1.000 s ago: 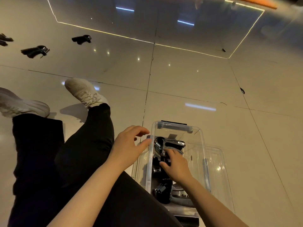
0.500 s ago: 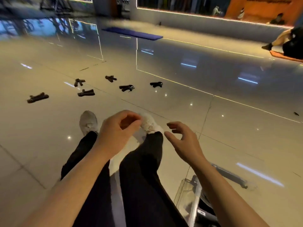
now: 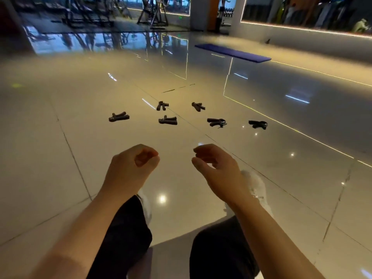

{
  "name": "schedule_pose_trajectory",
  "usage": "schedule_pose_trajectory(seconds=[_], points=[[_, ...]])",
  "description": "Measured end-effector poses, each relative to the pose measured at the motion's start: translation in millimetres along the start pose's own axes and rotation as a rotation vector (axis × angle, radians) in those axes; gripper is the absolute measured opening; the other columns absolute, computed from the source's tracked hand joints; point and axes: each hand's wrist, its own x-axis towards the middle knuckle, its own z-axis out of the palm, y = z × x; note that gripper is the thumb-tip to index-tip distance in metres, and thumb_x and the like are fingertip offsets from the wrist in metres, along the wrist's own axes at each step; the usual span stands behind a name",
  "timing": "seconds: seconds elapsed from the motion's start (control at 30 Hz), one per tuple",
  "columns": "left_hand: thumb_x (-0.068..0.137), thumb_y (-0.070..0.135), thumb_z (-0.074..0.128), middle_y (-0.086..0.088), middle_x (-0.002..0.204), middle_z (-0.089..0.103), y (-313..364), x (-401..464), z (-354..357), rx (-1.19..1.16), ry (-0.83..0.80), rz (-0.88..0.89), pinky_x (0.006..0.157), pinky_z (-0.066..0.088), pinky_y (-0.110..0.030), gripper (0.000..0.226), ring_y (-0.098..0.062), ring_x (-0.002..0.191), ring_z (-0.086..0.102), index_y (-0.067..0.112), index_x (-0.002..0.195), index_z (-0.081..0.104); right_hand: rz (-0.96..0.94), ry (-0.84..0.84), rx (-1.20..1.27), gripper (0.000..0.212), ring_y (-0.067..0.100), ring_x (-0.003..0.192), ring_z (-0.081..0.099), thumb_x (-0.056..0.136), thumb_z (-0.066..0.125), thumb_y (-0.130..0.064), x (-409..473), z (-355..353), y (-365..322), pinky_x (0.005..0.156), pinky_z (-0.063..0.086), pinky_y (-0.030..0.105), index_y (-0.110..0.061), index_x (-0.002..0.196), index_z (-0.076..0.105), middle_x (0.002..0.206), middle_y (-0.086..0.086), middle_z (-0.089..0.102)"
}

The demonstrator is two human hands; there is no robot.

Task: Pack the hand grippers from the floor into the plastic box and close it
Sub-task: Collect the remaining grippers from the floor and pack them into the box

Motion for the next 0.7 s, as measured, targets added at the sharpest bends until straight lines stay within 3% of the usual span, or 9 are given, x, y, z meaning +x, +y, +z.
schedule_pose_trajectory(seconds=[0.23, 0.33, 0.43, 0.7], points=[[0.083, 0.029, 0.066, 0.019, 0.079, 0.066, -30, 25, 15, 0.106, -0.154, -0.033, 0.066, 0.041, -0.001, 0.009, 0.012, 0.078, 0.058, 0.035, 0.090, 0.064, 0.047, -0.059, -0.016, 0.021, -0.004, 0.096, 0.057, 0.087, 0.061, -0.030, 48, 27, 17, 0.073, 0.038, 0.010, -0.034, 0.108, 0.060, 0.103, -0.018, 0.062], [0.082, 0.036, 0.063, 0.020, 0.081, 0.064, -37, 43, 4, 0.237, -0.186, 0.019, 0.076, 0.049, -0.017, 0.015, 0.007, 0.080, 0.059, 0.036, 0.097, 0.063, 0.050, -0.076, -0.031, 0.022, 0.000, 0.097, 0.058, 0.087, 0.062, -0.030, 76, 34, 19, 0.073, 0.039, 0.011, -0.032, 0.109, 0.060, 0.105, -0.015, 0.062], [0.081, 0.038, 0.062, 0.021, 0.082, 0.062, -43, 64, -9, 0.343, -0.154, 0.049, 0.078, 0.052, -0.027, 0.018, 0.006, 0.080, 0.059, 0.036, 0.099, 0.062, 0.052, -0.115, -0.028, 0.023, 0.003, 0.098, 0.058, 0.087, 0.062, -0.030, 103, 42, 23, 0.072, 0.039, 0.012, -0.030, 0.110, 0.060, 0.107, -0.014, 0.062], [0.082, 0.038, 0.063, 0.020, 0.083, 0.061, -31, 127, -1, 0.418, -0.194, 0.135, 0.076, 0.053, -0.028, 0.021, 0.005, 0.080, 0.059, 0.034, 0.102, 0.062, 0.058, -0.150, -0.101, 0.024, 0.003, 0.096, 0.058, 0.087, 0.062, -0.032, 160, 33, 47, 0.069, 0.036, 0.009, -0.030, 0.110, 0.059, 0.108, -0.013, 0.061]])
